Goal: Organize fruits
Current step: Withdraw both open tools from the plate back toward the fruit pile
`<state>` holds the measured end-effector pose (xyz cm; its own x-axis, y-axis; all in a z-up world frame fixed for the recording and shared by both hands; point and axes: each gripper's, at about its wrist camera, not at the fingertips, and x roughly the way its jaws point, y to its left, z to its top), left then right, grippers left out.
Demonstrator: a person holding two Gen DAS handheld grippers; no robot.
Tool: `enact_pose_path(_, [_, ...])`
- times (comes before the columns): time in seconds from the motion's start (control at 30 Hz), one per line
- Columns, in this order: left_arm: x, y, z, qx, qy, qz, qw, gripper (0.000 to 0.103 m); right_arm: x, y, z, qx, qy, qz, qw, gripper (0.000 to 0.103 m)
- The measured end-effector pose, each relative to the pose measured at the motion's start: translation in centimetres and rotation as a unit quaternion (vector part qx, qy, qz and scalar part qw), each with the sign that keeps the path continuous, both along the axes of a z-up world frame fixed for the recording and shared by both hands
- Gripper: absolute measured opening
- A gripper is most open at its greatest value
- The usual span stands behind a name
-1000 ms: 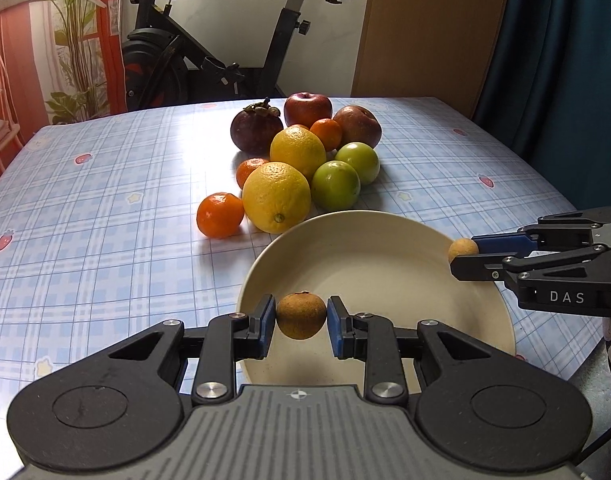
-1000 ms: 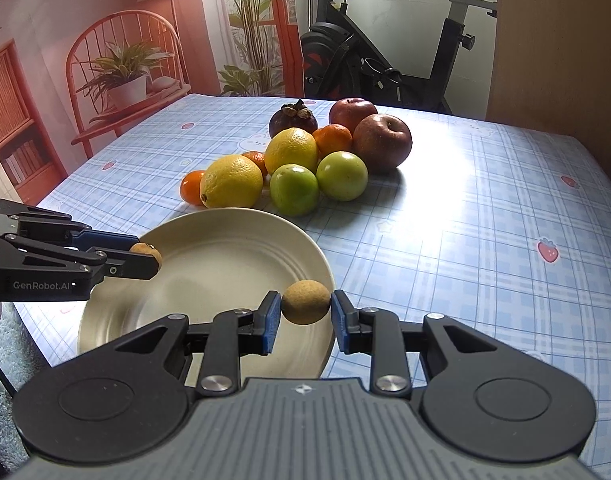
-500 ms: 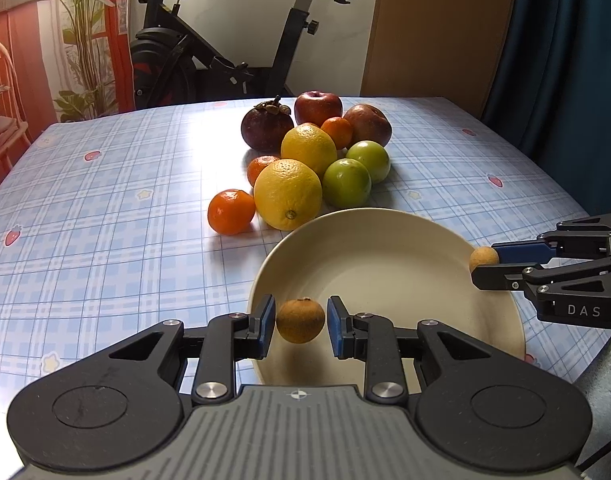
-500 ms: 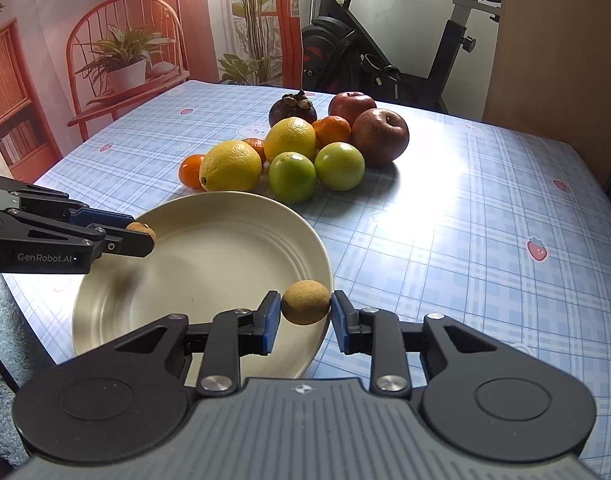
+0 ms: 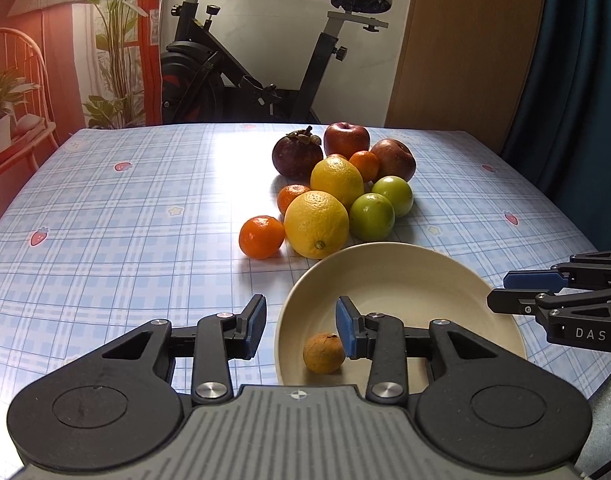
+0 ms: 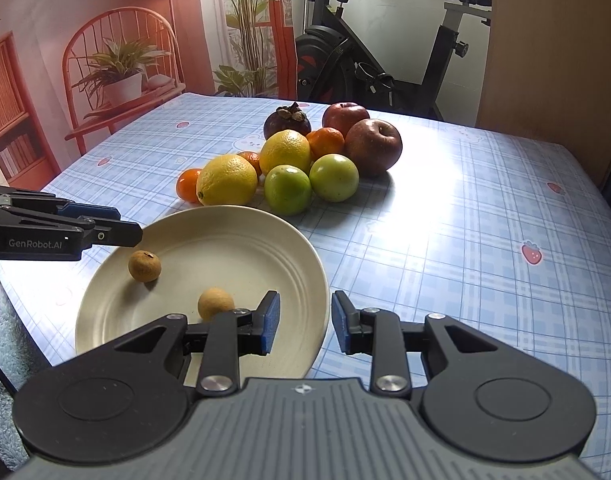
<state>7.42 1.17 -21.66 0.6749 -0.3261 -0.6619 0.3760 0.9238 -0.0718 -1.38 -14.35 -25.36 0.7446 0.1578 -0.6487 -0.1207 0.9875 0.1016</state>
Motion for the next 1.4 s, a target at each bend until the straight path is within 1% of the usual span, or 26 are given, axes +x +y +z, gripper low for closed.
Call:
enact_pose_path(0.13, [0.0,0.3,0.6,-0.003,-0.017,0.018,0.9997,0.04,-0.1,-0.2,0.2,0.005,-0.005,-0.006,1.0,0.031])
enact_pose_path(0.3, [0.1,0.6,1.1,0.0,-0.029,0.029,0.9992,0.04,-0.1,-0.5,0.2,0.008,-0.006,-0.011,1.0,0.031])
enact_pose_path(0.6, [0.3,1.0,1.2,0.0,-0.033,0.045,0.9985,0.04,-0.2,-1.1,0.3,0.015,-0.006,-0.023,1.0,0.031])
enact_pose_path(0.97, [0.3,1.3,1.3,0.001,-0.036,0.052,0.998,0.04,-0.1,-1.5,0.4,0.018,-0.007,-0.028,0.999,0.031])
enact_pose_path(1.2, [0.8,1.6,2.1,0.001,-0.049,0.064,0.9968,0.04,0.4,-2.3,0.9,0.022,-0.014,-0.032,0.999,0.031])
enact_pose_path(1.4, [1.7,2.1,3.2,-0.003,-0.064,0.078,0.9949,0.04,1.0,-3.5,1.6,0.029,-0.024,-0.047,0.998,0.031])
